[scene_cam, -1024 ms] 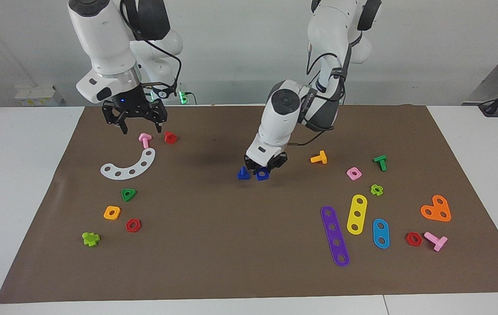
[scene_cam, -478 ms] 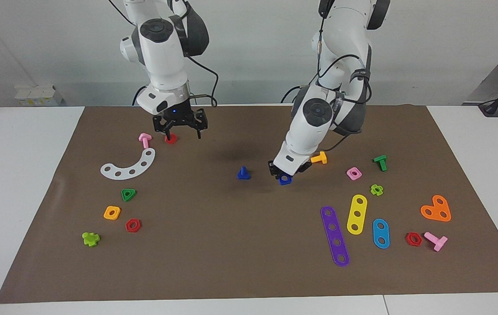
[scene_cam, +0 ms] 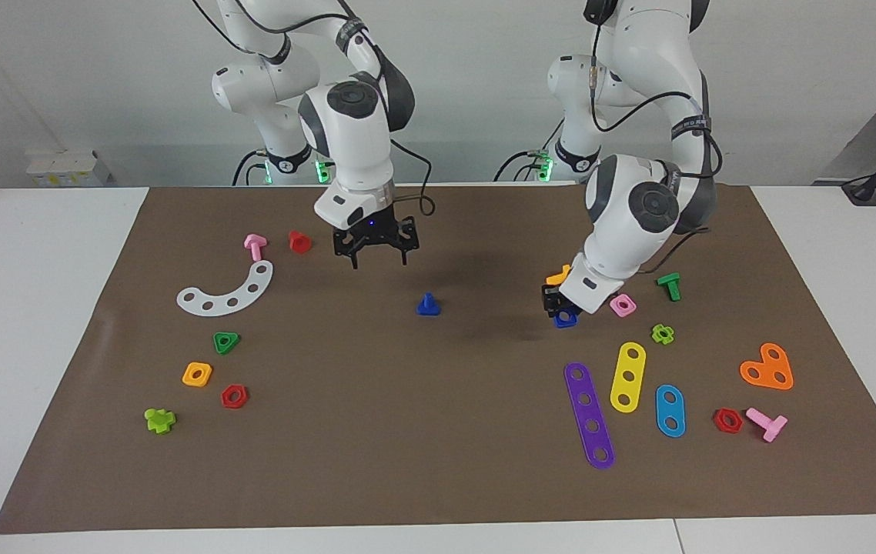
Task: Unscrew and place screws in storage area
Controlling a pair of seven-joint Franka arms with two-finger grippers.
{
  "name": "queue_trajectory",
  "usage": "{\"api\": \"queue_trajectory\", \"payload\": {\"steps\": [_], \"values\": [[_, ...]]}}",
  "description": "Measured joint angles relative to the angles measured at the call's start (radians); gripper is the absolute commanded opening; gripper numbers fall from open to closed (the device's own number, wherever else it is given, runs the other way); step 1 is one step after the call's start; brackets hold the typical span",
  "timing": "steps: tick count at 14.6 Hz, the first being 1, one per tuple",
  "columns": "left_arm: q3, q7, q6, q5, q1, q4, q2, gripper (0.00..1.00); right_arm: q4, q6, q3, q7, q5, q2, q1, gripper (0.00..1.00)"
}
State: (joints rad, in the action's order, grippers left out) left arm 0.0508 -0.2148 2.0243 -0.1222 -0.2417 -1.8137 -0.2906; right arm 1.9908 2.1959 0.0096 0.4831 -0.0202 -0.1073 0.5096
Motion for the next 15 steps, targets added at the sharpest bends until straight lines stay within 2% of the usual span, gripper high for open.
{"api": "queue_trajectory", "payload": {"steps": [4, 6, 10, 12, 13, 14, 15], "values": [[0.000, 0.080, 0.142, 0.000, 0.047, -0.141, 0.033, 0.00, -0.003, 0.160, 0.000, 0.090, 0.000, -0.121, 0.090, 0.95], [0.000, 0.081, 0.202, 0.000, 0.050, -0.192, 0.049, 0.11, -0.004, 0.191, 0.000, 0.099, 0.000, -0.148, 0.109, 0.95], [0.000, 0.081, 0.341, 0.000, 0.053, -0.283, 0.069, 0.51, -0.004, 0.224, -0.001, 0.099, -0.015, -0.189, 0.128, 0.92], [-0.001, 0.081, 0.375, 0.000, 0.059, -0.304, 0.073, 0.88, -0.004, 0.230, -0.002, 0.099, -0.045, -0.200, 0.130, 0.90], [0.000, 0.081, 0.379, 0.000, 0.063, -0.307, 0.074, 1.00, -0.004, 0.231, -0.004, 0.099, -0.049, -0.202, 0.128, 0.86], [0.000, 0.081, 0.379, 0.000, 0.065, -0.308, 0.075, 1.00, -0.004, 0.231, -0.006, 0.099, -0.050, -0.202, 0.128, 0.83], [0.000, 0.081, 0.379, 0.000, 0.065, -0.309, 0.077, 1.00, -0.005, 0.231, -0.007, 0.099, -0.051, -0.202, 0.127, 0.76]]}}
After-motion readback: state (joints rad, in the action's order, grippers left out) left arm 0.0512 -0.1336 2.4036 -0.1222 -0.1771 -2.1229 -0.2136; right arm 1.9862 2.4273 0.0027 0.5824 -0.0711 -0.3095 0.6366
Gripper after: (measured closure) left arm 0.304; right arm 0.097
